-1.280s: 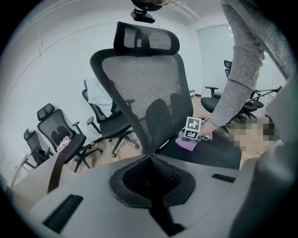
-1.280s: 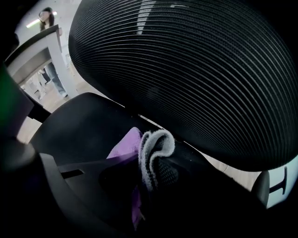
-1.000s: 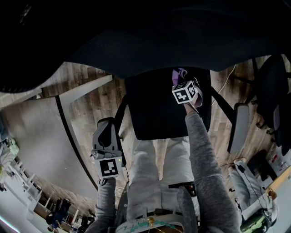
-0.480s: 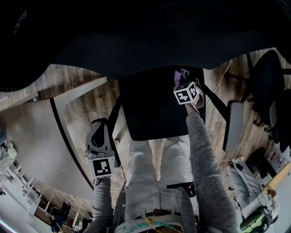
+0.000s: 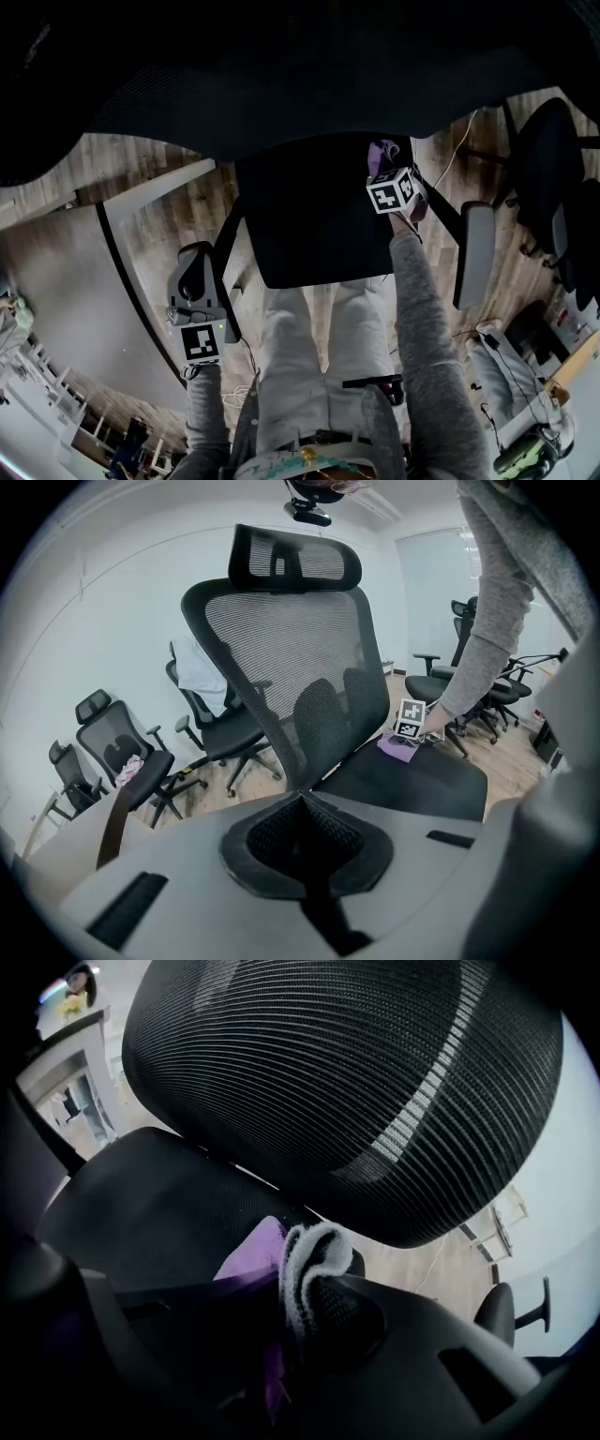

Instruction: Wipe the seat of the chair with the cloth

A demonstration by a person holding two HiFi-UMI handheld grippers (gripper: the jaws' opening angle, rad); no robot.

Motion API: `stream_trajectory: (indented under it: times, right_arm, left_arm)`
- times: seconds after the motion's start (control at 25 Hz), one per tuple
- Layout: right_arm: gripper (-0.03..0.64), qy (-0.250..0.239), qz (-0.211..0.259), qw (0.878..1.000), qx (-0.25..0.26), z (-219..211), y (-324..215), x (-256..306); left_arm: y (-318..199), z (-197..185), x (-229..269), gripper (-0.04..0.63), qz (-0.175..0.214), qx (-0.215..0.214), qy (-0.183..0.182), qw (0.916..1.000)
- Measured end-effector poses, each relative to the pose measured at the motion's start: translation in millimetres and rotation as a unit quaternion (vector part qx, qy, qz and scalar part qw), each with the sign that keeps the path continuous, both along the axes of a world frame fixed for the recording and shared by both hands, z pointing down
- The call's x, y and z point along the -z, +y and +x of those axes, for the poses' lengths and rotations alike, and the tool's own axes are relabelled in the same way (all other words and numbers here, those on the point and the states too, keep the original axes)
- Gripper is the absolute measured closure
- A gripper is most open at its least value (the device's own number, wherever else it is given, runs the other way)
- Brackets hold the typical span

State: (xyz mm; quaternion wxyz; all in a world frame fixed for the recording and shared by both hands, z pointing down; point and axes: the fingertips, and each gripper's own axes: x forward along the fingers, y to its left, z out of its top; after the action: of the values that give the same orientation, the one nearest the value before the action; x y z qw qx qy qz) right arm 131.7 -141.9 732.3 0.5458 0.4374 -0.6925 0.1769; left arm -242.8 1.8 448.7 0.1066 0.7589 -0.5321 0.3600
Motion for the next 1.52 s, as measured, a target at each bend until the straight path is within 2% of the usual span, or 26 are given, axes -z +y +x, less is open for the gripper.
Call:
stream_trajectory:
  times: [0.36,0.48,0.68,0.84,1.0,1.24,1.52]
  right_arm:
    - [0.566,0.015,0.006,1.0,-0.01,18.6,0.0,4.0]
    - [0.566,0.036,0.01,0.999,-0.015,28.4,0.5,7.2]
    - [0.566,0.081,0.022,0.995,-0.047,53.4,2.4,16.0]
    - [0.566,0.082,0.03,0.993,-0.076,61.2,4.4,21.7]
    - [0.566,0.05,0.042,0.994,-0.085,50.0,6.5,29.7]
    - [0.566,-0.057,0.081,0.993,-0.07,-9.7,4.4,71.1]
    - [0.566,-0.161,0.071,0.982,-0.065,-80.8,38.0,99.5]
  left_arm:
    - [-0.4,1.9,0.3,0.597,0.0,-0.001,-0.002,1.0]
    - [0.8,1.5,0.0,0.597,-0.002,-0.005,-0.007,1.0]
    - [1.1,1.8,0.6,0.597,-0.002,-0.007,-0.009,0.9999]
    - [-1.5,2.0,2.2,0.597,-0.001,-0.009,-0.009,0.9999]
    - [0.9,0.5,-2.6,0.597,-0.006,-0.011,-0.017,0.9998]
    - [5.4,-2.7,-8.3,0.597,-0.009,0.001,-0.015,0.9998]
    - [6.6,-3.1,-11.7,0.597,-0.017,0.002,-0.017,0.9997]
